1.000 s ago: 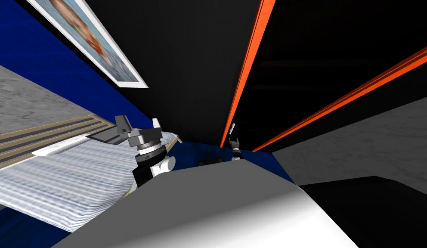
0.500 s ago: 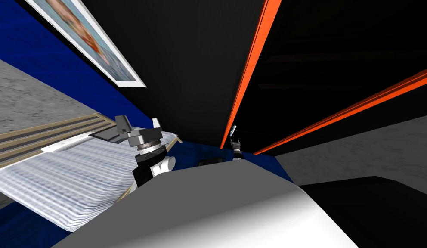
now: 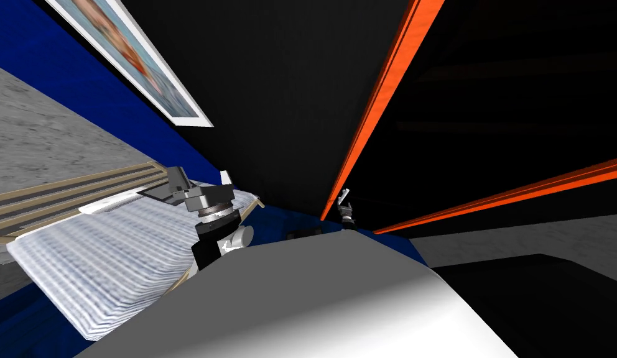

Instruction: Pull the door open

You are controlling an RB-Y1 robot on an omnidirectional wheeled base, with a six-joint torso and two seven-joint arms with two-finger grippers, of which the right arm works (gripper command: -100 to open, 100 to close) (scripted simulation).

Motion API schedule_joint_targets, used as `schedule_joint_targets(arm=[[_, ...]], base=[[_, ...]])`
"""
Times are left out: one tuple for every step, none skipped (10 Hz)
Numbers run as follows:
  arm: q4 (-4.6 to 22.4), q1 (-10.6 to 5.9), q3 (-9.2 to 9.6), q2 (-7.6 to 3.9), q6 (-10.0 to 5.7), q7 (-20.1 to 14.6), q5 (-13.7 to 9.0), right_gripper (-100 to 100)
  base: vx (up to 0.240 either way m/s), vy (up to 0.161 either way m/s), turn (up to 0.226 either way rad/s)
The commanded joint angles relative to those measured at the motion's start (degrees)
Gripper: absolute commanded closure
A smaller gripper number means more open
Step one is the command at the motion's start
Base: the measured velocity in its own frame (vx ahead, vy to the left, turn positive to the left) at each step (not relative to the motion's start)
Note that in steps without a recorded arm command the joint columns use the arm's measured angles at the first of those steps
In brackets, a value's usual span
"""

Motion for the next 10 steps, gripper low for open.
schedule_joint_targets(arm=[[1.27, -0.20, -0.66, -1.03, -0.29, -1.57, -0.39, -100], [1.83, -0.19, -0.96, -1.52, -0.48, -2.29, -0.56, -100], [2.38, -0.18, -1.26, -2.01, -0.67, -3.02, -0.73, -100], [1.97, 0.12, -0.89, -1.59, -0.75, -2.57, -0.52, -100], [1.97, 0.12, -0.89, -1.59, -0.75, -2.57, -0.52, 100], [1.97, 0.12, -0.89, -1.59, -0.75, -2.57, -0.52, 100], [1.97, 0.12, -0.89, -1.59, -0.75, -2.57, -0.52, 100], [1.97, 0.12, -0.89, -1.59, -0.75, -2.57, -0.52, 100], [1.97, 0.12, -0.89, -1.59, -0.75, -2.57, -0.52, 100], [1.97, 0.12, -0.89, -1.59, -0.75, -2.57, -0.52, 100]], base=[[0.189, -0.025, 0.124], [0.175, -0.030, 0.086], [0.177, -0.028, 0.072], [0.056, -0.001, -0.018], [-0.027, 0.014, 0.018], [-0.028, -0.003, -0.023], [-0.012, -0.006, 0.016], [0.000, 0.000, 0.000], [0.000, 0.000, 0.000], [0.000, 0.000, 0.000]])
